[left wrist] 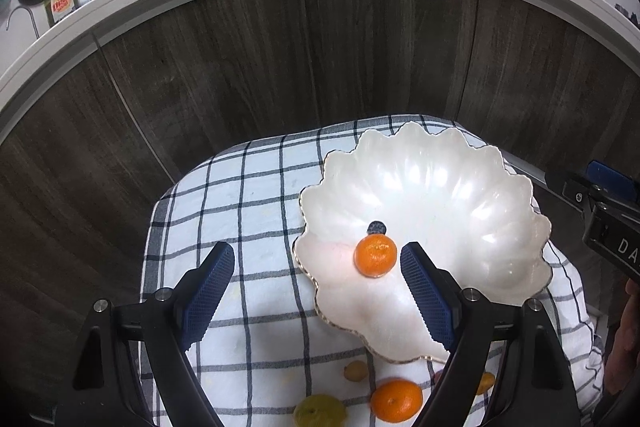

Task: Organize fruits
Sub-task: 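Withdraw both open grippers from the bowl back over the loose fruit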

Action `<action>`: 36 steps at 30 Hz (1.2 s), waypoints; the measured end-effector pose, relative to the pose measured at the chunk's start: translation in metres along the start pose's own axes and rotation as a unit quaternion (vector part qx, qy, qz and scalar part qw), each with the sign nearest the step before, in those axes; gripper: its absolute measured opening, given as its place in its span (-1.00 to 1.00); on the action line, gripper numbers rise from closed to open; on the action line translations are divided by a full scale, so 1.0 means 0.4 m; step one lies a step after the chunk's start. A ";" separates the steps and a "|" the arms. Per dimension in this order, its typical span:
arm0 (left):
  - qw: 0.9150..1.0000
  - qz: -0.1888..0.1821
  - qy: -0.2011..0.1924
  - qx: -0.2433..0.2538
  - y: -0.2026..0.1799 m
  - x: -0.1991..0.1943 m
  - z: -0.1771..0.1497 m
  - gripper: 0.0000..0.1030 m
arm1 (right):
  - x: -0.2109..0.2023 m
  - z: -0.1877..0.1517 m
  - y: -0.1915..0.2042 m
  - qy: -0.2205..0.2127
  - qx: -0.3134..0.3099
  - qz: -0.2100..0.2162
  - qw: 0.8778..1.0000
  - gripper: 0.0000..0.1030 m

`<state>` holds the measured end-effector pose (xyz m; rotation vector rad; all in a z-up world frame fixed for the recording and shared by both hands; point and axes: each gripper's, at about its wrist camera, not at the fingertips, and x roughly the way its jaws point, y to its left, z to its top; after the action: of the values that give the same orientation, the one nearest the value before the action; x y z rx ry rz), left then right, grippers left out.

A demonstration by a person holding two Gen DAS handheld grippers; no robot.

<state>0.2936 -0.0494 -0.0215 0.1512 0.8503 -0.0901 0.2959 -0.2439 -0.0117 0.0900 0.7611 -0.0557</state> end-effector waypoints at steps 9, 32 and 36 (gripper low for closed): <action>1.000 0.007 -0.004 0.003 0.007 -0.029 -0.036 0.66 | -0.034 -0.026 0.014 -0.009 -0.008 -0.001 1.000 0.36; 1.000 0.009 -0.007 0.010 0.012 -0.073 -0.129 0.66 | -0.091 -0.100 0.029 -0.004 -0.009 0.005 1.000 0.36; 1.000 0.008 -0.006 0.011 0.014 -0.077 -0.146 0.66 | -0.097 -0.113 0.031 -0.003 -0.012 0.005 1.000 0.36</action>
<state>0.2309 -0.0332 -0.0356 0.1768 0.8359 -0.0856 0.2380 -0.2261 -0.0169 0.0713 0.7549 -0.0370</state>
